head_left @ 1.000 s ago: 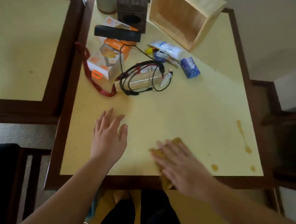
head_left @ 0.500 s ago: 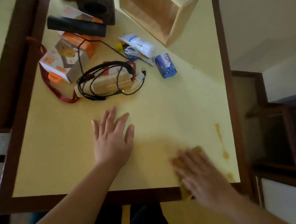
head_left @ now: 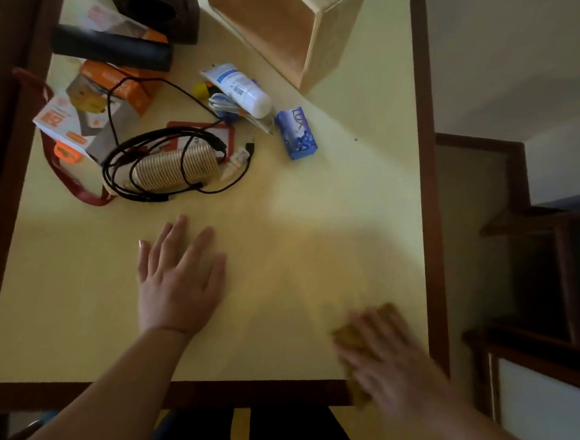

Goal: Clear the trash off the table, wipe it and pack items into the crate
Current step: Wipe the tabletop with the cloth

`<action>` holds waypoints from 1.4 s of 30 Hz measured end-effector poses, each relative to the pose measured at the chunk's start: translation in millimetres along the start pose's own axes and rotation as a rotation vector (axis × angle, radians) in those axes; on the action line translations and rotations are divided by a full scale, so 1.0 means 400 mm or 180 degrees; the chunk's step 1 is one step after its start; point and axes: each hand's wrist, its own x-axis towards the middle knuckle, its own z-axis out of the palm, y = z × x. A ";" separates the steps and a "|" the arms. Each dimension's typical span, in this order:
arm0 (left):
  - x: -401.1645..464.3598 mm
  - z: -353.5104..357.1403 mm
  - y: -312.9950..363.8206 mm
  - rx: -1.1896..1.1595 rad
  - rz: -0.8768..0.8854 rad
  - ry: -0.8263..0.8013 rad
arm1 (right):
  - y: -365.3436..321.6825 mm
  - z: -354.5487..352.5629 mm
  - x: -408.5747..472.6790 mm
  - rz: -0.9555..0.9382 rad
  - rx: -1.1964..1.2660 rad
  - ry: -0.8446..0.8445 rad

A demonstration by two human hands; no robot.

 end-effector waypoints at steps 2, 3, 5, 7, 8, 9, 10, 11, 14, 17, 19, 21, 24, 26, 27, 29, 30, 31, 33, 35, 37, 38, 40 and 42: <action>-0.002 0.001 0.002 0.0059 0.0002 0.0028 | 0.128 -0.020 0.012 0.0553 0.0092 0.0034; -0.002 0.002 0.004 0.0062 0.0026 0.0040 | 0.178 -0.039 0.056 0.0818 0.0192 0.0183; -0.002 0.002 0.003 0.0057 0.0057 0.0090 | 0.226 -0.089 0.189 0.1472 0.0463 0.0558; -0.003 0.003 0.003 0.0105 0.0052 0.0095 | 0.219 -0.118 0.315 0.2241 0.0689 0.0777; -0.002 0.003 0.005 0.0121 0.0046 0.0088 | 0.179 -0.125 0.351 0.2437 0.0700 0.0783; 0.000 0.001 0.007 0.0121 0.0035 0.0082 | 0.116 -0.115 0.357 0.2247 0.0588 0.0829; 0.002 0.000 0.009 0.0106 0.0029 0.0074 | 0.039 -0.094 0.329 0.1716 0.0456 0.0745; 0.004 -0.001 0.011 0.0086 0.0030 0.0070 | -0.031 -0.071 0.271 0.0986 0.0406 0.0594; 0.003 0.000 0.014 0.0115 0.0063 0.0076 | -0.038 -0.030 0.065 -0.0142 0.0357 0.0305; -0.001 0.006 0.015 0.0185 0.0037 0.0075 | 0.182 -0.059 0.055 0.0369 0.0220 0.0242; 0.000 0.004 0.013 0.0193 0.0027 0.0074 | 0.307 -0.117 0.173 0.1061 0.0384 0.0356; 0.001 0.003 0.010 0.0188 0.0044 0.0089 | 0.350 -0.167 0.345 0.1940 0.0704 0.0592; -0.001 0.005 0.006 0.0220 0.0041 0.0094 | 0.204 -0.186 0.520 0.2413 0.0635 0.0818; 0.001 0.005 0.003 0.0192 0.0020 0.0053 | 0.015 -0.145 0.480 0.1144 0.0228 0.0652; 0.003 0.004 0.000 0.0162 0.0006 0.0043 | -0.052 -0.121 0.412 0.0289 0.0077 0.0433; 0.005 0.004 0.000 0.0102 0.0011 0.0074 | -0.063 -0.093 0.267 -0.0996 -0.0047 0.0182; 0.005 0.007 -0.001 0.0104 0.0020 0.0083 | -0.002 -0.086 0.226 -0.1306 -0.0132 0.0105; 0.003 0.009 -0.001 0.0124 0.0029 0.0081 | 0.082 -0.084 0.213 -0.1401 -0.0345 0.0051; 0.004 0.012 -0.004 0.0174 0.0060 0.0093 | 0.265 -0.108 0.271 -0.0899 -0.0624 0.0211; 0.003 0.012 -0.006 0.0184 0.0090 0.0118 | 0.395 -0.181 0.393 0.0433 -0.0193 0.0342; 0.001 0.010 -0.007 0.0176 0.0098 0.0139 | 0.424 -0.234 0.520 0.1703 0.0398 0.0587; 0.002 0.010 -0.007 0.0173 0.0105 0.0148 | 0.394 -0.238 0.570 0.2252 0.0619 0.0809; 0.006 0.014 -0.006 0.0176 0.0104 0.0159 | 0.254 -0.222 0.620 0.3023 0.0833 0.1209; 0.006 0.016 -0.006 0.0168 0.0096 0.0174 | 0.053 -0.164 0.570 0.2781 0.0739 0.1304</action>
